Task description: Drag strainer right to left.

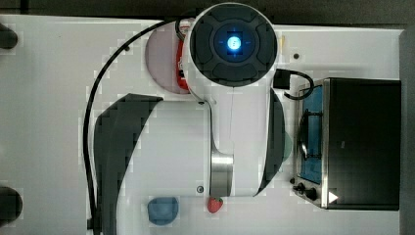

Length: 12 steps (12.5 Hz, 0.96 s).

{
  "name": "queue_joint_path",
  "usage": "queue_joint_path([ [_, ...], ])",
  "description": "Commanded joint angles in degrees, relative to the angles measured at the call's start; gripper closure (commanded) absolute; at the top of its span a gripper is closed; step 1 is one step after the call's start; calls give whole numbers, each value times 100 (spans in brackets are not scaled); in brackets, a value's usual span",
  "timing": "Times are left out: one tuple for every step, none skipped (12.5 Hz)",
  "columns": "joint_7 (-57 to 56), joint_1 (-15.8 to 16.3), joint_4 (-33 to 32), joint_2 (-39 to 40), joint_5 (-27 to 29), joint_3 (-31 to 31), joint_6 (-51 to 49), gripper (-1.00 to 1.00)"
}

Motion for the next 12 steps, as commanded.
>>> queue_joint_path([
  [55, 4, -1775, -3039, -323, -346, -1183, -60],
  [55, 6, -1775, -3032, -322, -342, -1155, -82],
  [57, 7, -1777, -3000, -323, -332, -1064, -100],
  [57, 8, -1795, -2951, -323, -333, -1051, -100],
  [57, 11, -1830, -2858, -322, -328, -993, -100],
  [57, 12, -1883, -2731, -322, -325, -868, -100],
  [68, 12, -1948, -2583, -322, -322, -723, -100],
  [109, 12, -2010, -2399, -322, -322, -520, -100],
  [147, 14, -2072, -2190, -321, -319, -322, -100],
  [232, 15, -2134, -1941, -319, -312, -116, -100],
  [392, 15, -2180, -1670, -319, -310, 93, -100],
  [627, 15, -2218, -1386, -319, -313, 313, -100],
])
